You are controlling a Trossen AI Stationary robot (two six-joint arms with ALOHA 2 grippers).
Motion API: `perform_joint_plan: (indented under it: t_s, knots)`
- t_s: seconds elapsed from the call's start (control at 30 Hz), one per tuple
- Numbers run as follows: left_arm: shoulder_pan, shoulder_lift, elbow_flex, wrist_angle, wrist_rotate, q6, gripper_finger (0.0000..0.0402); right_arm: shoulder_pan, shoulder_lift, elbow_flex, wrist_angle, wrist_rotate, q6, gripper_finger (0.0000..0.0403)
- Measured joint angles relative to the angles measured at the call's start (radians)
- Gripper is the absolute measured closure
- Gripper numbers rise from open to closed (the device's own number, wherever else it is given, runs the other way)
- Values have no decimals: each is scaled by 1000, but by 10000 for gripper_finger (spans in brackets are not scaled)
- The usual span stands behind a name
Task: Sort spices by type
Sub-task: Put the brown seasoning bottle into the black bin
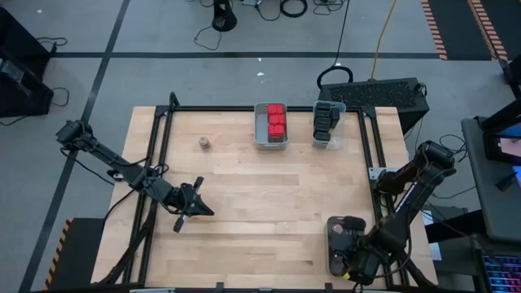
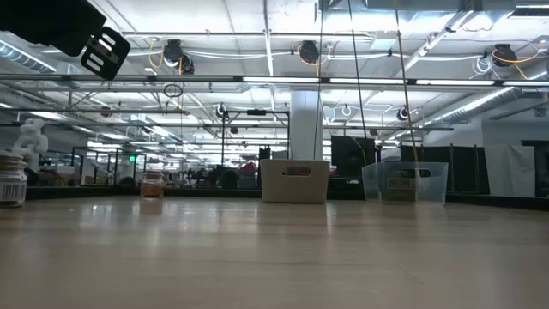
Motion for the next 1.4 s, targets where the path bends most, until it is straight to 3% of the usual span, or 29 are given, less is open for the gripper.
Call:
perform_joint_plan:
  t_s: [0.27,0.4,0.8,1.13,1.23,1.4]
  knots:
    - [-8,0,0,6,39,-2,392,-59,0,97,-8,338,-185,403]
    - [-34,0,0,10,44,-2,392,-103,0,97,45,410,-285,403]
    - [-55,0,0,0,51,-54,392,-281,12,97,374,410,-726,403]
    - [-55,0,0,-36,237,-308,392,-408,153,97,658,395,-1114,403]
    - [-59,0,26,-147,277,-403,392,-457,211,97,716,301,-1165,403]
    - [-82,0,145,-432,224,-503,393,-546,305,96,868,134,-1242,403]
